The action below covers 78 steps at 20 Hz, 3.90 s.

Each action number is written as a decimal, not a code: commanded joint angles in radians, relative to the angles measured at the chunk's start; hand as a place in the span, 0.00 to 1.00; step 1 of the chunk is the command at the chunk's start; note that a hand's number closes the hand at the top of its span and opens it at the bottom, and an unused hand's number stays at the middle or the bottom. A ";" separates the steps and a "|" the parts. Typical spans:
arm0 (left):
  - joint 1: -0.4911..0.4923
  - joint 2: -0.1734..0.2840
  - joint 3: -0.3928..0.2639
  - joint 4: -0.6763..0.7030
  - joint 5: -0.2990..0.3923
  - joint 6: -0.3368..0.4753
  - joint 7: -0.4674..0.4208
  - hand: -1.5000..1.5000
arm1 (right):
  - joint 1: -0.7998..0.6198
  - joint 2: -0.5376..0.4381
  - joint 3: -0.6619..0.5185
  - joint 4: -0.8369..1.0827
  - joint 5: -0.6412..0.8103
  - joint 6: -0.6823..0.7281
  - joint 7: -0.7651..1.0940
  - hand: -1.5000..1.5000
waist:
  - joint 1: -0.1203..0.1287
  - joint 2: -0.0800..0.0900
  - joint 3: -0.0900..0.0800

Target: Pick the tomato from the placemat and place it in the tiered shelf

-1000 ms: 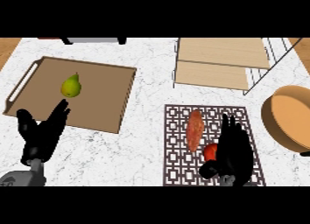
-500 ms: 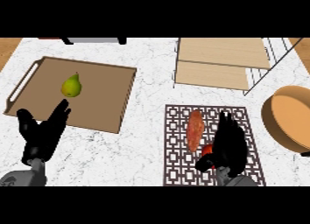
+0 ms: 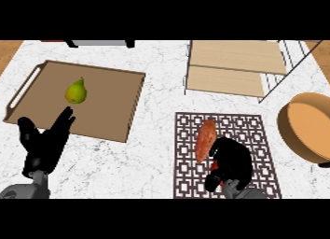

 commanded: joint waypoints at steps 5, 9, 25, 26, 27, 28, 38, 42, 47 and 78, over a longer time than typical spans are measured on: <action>0.011 -0.022 -0.014 -0.041 -0.009 0.003 0.084 0.50 | -0.092 0.026 0.039 0.088 -0.069 -0.074 -0.138 1.00 | 0.009 0.015 0.001; 0.002 -0.045 -0.025 -0.006 -0.020 0.004 0.050 0.50 | -0.226 0.026 0.132 0.112 -0.287 -0.053 -0.189 1.00 | 0.033 0.021 0.002; 0.010 -0.038 0.017 0.072 -0.035 -0.014 0.000 0.50 | -0.620 0.027 0.081 -0.466 -0.101 0.080 0.323 1.00 | -0.017 0.007 -0.002; 0.019 -0.022 0.016 0.025 -0.021 -0.031 0.037 0.50 | -0.659 0.027 0.037 -0.472 -0.124 0.142 0.316 1.00 | -0.009 0.008 -0.001; -0.013 -0.001 0.047 0.069 -0.002 -0.057 0.017 0.50 | -0.730 0.027 -0.033 -0.459 -0.151 0.164 0.321 1.00 | -0.011 0.009 -0.002; 0.016 -0.022 0.032 0.042 -0.011 -0.040 0.017 0.50 | -0.725 0.027 -0.060 -0.513 -0.161 0.219 0.331 1.00 | -0.013 0.007 -0.001; 0.044 -0.041 0.014 0.028 -0.035 -0.037 0.007 0.50 | -1.054 -0.072 -0.437 -0.256 -0.258 0.259 0.258 1.00 | 0.004 0.012 -0.002; 0.039 -0.048 0.014 0.027 -0.042 -0.038 -0.007 0.50 | -1.067 -0.166 -0.543 -0.161 -0.297 0.252 0.156 1.00 | 0.004 0.015 -0.001; -0.011 -0.047 0.024 0.024 -0.046 -0.025 0.048 0.50 | -1.136 -0.233 -0.579 -0.032 -0.319 0.268 0.071 1.00 | 0.002 0.014 0.000; -0.015 -0.065 0.062 0.039 -0.062 -0.064 0.033 0.50 | -1.227 -0.318 -0.597 0.684 -0.255 -0.029 -0.490 1.00 | 0.010 0.016 0.000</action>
